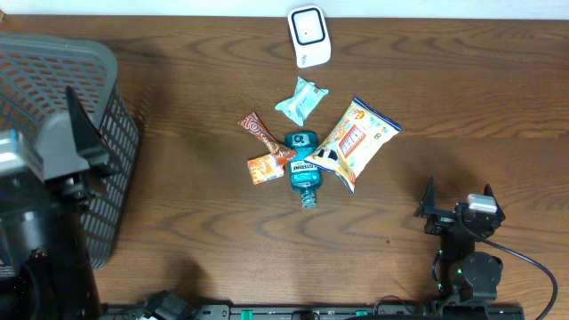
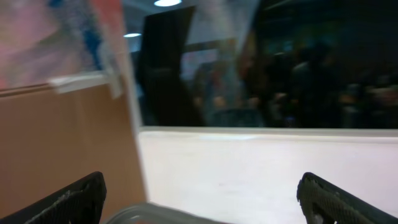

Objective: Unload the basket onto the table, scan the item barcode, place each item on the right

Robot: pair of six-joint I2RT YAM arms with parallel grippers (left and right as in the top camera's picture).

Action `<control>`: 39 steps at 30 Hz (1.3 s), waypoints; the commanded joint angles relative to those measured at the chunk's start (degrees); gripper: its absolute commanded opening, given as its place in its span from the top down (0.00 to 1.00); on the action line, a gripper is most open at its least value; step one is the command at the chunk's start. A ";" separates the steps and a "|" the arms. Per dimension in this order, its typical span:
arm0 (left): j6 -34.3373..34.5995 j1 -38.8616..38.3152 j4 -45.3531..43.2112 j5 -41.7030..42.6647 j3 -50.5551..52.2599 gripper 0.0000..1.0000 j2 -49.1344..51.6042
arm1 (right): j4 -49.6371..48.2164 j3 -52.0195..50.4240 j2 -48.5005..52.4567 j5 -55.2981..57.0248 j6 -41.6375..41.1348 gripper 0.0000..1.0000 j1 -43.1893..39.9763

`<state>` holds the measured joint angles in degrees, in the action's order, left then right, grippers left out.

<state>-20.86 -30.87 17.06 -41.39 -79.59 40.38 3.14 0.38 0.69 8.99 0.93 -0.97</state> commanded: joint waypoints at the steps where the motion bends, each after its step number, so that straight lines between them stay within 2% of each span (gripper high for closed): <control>1: 1.64 0.00 0.72 9.70 -0.46 0.02 -0.17 | 0.13 -0.07 -0.31 0.52 0.87 0.01 0.31; 4: 2.05 0.00 0.66 9.70 -0.46 0.02 -0.15 | 0.13 -0.07 -0.31 0.52 0.87 0.01 0.31; 7: 5.99 0.00 0.46 9.75 -0.46 0.02 -0.15 | 0.13 -0.07 -0.31 0.52 0.87 0.01 0.31; 9: 5.03 0.07 0.04 10.23 -0.46 0.02 -0.15 | 0.13 -0.07 -0.31 0.52 0.85 0.01 0.31; 11: 1.95 0.57 0.57 14.27 -0.46 0.02 -0.37 | -0.96 -0.07 -0.31 -2.78 -1.88 0.01 0.31; 14: -0.09 1.99 3.45 23.82 -0.46 0.02 -1.16 | -0.90 -0.07 -0.31 -15.91 -17.09 0.01 0.31; 16: -0.07 3.32 4.83 30.58 -0.46 0.02 -1.75 | -0.02 -0.07 0.00 -28.11 -34.32 0.01 0.35; 18: -0.07 4.74 5.49 34.40 -0.46 0.02 -2.45 | -0.57 -0.07 0.52 -39.63 -46.05 0.01 0.31; 22: -0.07 7.91 6.12 35.85 -0.46 0.02 -4.63 | -0.52 -0.07 0.76 -52.92 -51.10 0.01 0.33; 27: -0.04 11.15 6.69 36.06 -0.46 0.02 -8.20 | -0.94 -0.07 0.76 -55.87 -64.22 0.01 0.33; 29: -0.02 12.07 7.37 37.22 -0.46 0.02 -9.68 | -0.96 -0.07 0.76 -55.21 -62.84 0.06 0.33; 32: 0.15 13.38 9.64 41.40 -0.46 0.02 -12.26 | -0.96 -0.07 0.76 -55.67 -58.97 0.05 0.33; 33: 0.15 13.84 10.54 43.47 -0.46 0.02 -13.14 | -1.03 -0.04 0.76 -55.39 -58.58 0.01 0.31; 39: 2.38 16.17 14.29 54.62 -0.46 0.02 -17.94 | -0.46 2.29 1.86 -51.71 -55.43 0.01 0.26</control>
<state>-19.70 -15.59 30.79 5.69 -79.59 24.32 2.39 0.49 1.58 -44.16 -56.66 -0.97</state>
